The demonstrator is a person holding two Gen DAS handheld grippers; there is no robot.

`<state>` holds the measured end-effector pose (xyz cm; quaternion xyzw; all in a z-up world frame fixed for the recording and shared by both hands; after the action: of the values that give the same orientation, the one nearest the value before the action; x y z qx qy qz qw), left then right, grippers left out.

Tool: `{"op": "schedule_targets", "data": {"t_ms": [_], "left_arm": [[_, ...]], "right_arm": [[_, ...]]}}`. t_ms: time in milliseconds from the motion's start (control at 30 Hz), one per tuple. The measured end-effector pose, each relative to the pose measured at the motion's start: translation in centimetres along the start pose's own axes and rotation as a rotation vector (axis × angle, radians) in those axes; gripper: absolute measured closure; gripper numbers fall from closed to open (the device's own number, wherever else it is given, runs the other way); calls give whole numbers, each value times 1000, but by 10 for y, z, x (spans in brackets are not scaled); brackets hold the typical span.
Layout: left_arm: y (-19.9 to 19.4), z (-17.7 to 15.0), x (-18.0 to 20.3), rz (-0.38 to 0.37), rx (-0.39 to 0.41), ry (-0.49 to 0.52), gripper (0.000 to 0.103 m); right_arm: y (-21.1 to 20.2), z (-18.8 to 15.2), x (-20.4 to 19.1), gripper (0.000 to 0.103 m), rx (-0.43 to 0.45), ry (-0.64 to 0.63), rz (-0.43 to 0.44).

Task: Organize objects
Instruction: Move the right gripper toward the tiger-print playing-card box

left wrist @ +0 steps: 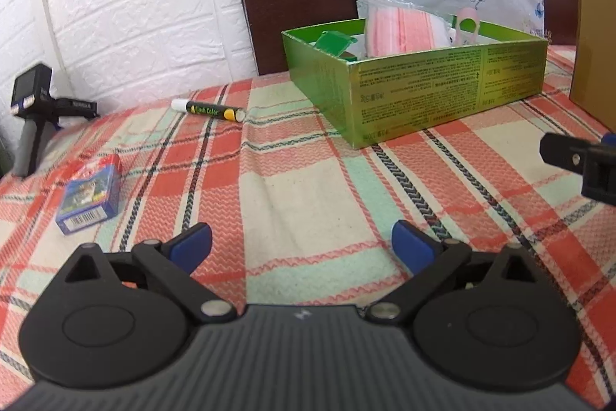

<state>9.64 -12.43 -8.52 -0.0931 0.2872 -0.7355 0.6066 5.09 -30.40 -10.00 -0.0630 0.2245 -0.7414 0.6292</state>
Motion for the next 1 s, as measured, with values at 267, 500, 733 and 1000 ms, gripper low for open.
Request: {"op": "schedule_targets", "data": {"t_ms": [267, 500, 733, 1000], "left_arm": [[4, -3, -8, -39, -25, -61, 0], [4, -5, -13, -47, -36, -79, 0], [1, -11, -33, -55, -50, -94, 0], [-2, -25, -86, 14, -71, -135, 0]], "right_arm": [[3, -1, 0, 19, -18, -11, -1], [4, -1, -1, 18, -26, -15, -8], [8, -2, -4, 17, -53, -37, -16], [16, -5, -11, 17, -113, -80, -36]]}}
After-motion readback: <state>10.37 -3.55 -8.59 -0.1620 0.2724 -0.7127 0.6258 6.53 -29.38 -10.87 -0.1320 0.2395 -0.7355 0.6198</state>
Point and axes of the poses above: each gripper's, at about its wrist camera, not at the fingertips, and y roughly the way its jaws point, x to its right, z to its top, the point moved 3 cm from there along y, roughly the way its jaws point, and after that the axes turned 4 degrees about y, right-handed, at the moved point
